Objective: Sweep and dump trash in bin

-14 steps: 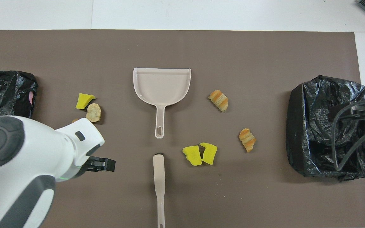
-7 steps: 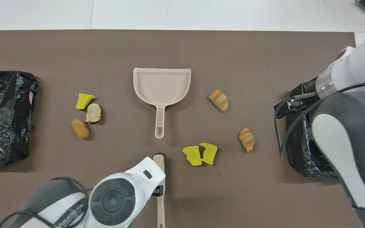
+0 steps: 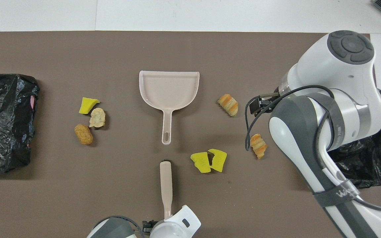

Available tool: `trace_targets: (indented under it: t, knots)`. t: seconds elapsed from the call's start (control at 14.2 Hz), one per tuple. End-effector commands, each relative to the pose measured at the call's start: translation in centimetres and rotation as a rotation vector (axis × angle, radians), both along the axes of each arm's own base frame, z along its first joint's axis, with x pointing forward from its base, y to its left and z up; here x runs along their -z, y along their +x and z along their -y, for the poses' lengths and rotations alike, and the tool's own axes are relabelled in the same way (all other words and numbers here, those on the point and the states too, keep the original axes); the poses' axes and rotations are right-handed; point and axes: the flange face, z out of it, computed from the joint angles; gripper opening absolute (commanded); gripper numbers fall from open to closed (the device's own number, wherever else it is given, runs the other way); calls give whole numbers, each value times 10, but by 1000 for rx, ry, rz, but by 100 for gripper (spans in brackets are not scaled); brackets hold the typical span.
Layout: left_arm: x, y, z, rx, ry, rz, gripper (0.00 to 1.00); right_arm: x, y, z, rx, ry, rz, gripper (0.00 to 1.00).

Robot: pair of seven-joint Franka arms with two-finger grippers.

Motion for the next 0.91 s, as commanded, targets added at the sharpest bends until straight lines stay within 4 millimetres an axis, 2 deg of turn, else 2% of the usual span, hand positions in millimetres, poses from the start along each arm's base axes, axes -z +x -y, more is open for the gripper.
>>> trace_targets:
  t: [0.0,0.35,0.63,0.7,0.84]
  knots:
    - [13,-4,-2,-7,-28,11,100,3,-6,2,21,0,13,100]
    - [20,1,-6,-4,-24,6,100,3,-6,3,21,0,19,100]
    - [20,0,-5,2,-23,6,88,3,-6,3,21,0,22,100]
    - [21,-1,-6,10,-20,3,74,3,-6,2,22,2,23,100]
    - [22,0,-8,54,-12,-8,22,2,-6,3,21,1,24,100]
